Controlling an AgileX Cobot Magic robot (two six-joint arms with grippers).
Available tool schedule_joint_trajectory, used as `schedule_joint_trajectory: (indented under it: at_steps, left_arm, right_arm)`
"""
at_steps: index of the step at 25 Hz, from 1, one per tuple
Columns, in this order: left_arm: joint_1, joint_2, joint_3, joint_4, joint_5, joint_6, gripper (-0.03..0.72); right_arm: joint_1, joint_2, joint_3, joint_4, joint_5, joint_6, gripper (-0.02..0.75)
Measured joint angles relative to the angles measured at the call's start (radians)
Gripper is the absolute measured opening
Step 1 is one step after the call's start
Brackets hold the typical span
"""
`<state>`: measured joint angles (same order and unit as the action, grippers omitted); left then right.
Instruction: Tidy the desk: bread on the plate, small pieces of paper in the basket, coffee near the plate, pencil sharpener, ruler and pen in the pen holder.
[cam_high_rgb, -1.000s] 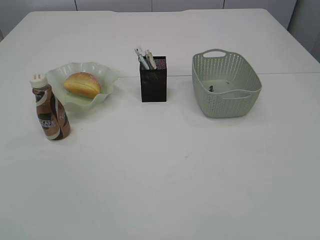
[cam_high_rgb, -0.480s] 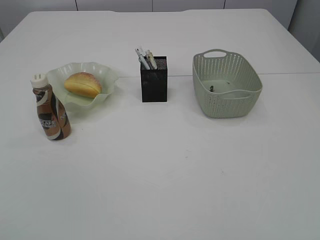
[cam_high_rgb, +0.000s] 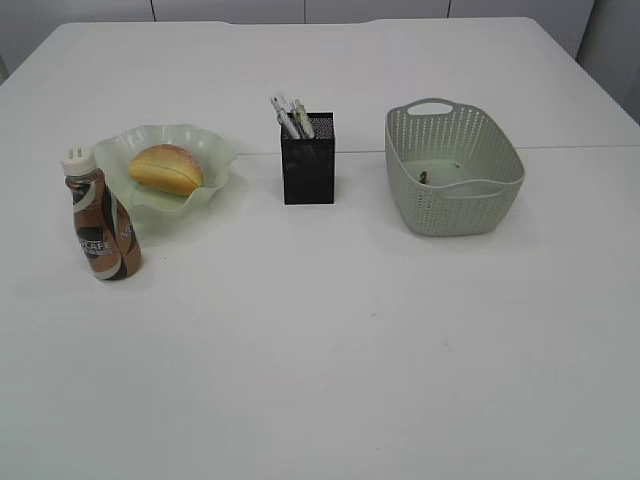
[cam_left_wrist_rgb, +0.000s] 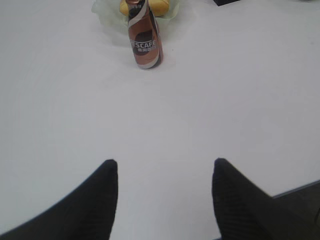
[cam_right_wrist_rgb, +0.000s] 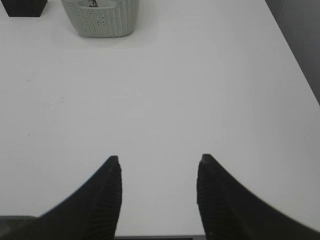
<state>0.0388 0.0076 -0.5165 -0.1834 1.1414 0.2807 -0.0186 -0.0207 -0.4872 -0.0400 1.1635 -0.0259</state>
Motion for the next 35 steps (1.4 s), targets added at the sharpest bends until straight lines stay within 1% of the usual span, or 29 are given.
schedule_joint_trajectory:
  at_steps: [9, 13, 21, 23, 25, 27, 35]
  left_arm:
    - [0.000, 0.000, 0.000, 0.000, 0.000, 0.000, 0.433]
    - [0.000, 0.000, 0.000, 0.000, -0.002, -0.037, 0.433]
    - [0.000, 0.000, 0.000, -0.002, -0.002, -0.053, 0.433]
    - [0.000, 0.000, 0.000, 0.029, -0.006, -0.107, 0.433]
    - [0.000, 0.000, 0.002, 0.091, -0.013, -0.215, 0.433]
    - [0.000, 0.000, 0.006, 0.134, -0.013, -0.274, 0.433]
    - [0.000, 0.000, 0.006, 0.138, -0.017, -0.287, 0.433]
  right_arm:
    - [0.000, 0.000, 0.000, 0.000, -0.002, 0.000, 0.393]
    - [0.000, 0.000, 0.000, 0.000, -0.002, 0.000, 0.393]
    - [0.000, 0.000, 0.000, 0.000, -0.002, 0.000, 0.393]
    - [0.000, 0.000, 0.000, 0.000, -0.002, 0.000, 0.393]
    - [0.000, 0.000, 0.000, 0.000, -0.002, 0.000, 0.393]
    - [0.000, 0.000, 0.000, 0.000, -0.002, 0.000, 0.393]
    - [0.000, 0.000, 0.000, 0.000, -0.002, 0.000, 0.393]
